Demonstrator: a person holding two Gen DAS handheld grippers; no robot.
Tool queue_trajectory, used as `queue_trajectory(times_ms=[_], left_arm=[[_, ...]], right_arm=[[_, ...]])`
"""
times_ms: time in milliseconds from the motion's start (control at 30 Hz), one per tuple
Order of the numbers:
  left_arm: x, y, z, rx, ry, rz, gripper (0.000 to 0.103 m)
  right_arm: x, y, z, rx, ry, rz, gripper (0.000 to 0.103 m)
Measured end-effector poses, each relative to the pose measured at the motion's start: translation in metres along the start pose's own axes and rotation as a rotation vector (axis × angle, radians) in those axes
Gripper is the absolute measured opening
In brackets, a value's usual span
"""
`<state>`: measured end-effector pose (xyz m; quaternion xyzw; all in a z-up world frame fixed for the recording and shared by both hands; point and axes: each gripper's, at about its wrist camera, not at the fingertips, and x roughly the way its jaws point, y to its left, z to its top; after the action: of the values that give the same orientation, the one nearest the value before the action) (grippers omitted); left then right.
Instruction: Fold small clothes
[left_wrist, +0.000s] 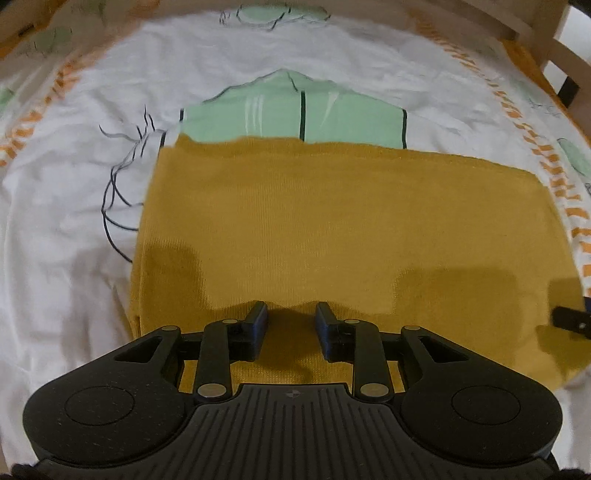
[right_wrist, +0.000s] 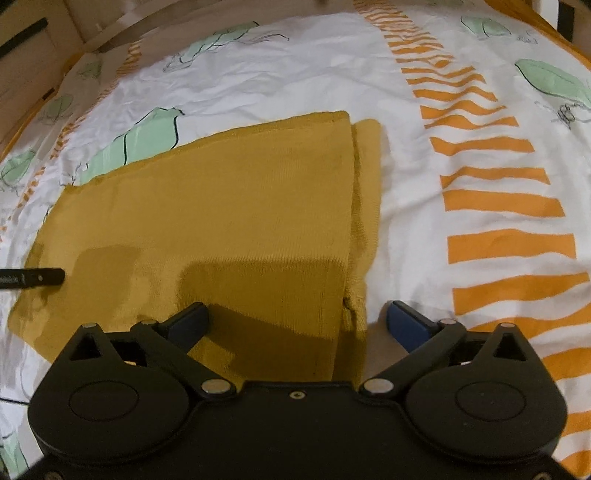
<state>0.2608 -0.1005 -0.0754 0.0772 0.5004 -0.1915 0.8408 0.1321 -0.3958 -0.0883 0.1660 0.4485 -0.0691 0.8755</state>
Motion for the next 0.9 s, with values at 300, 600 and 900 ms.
queue_trajectory(times_ms=[300,600,900], left_arm=[[0.0,-0.011,-0.008,0.034,-0.016,0.023,0.048],[0.0,-0.021,-0.016,0.021,-0.045,0.043,0.066],[-0.01,-0.043,0.007,0.064,-0.024,0.094,0.066]], right_arm=[[0.004,0.0,0.0,-0.012,0.0,-0.013,0.103],[0.004,0.0,0.001,-0.049,0.015,-0.004,0.103],[0.004,-0.001,0.002,-0.068,0.025,0.011,0.103]])
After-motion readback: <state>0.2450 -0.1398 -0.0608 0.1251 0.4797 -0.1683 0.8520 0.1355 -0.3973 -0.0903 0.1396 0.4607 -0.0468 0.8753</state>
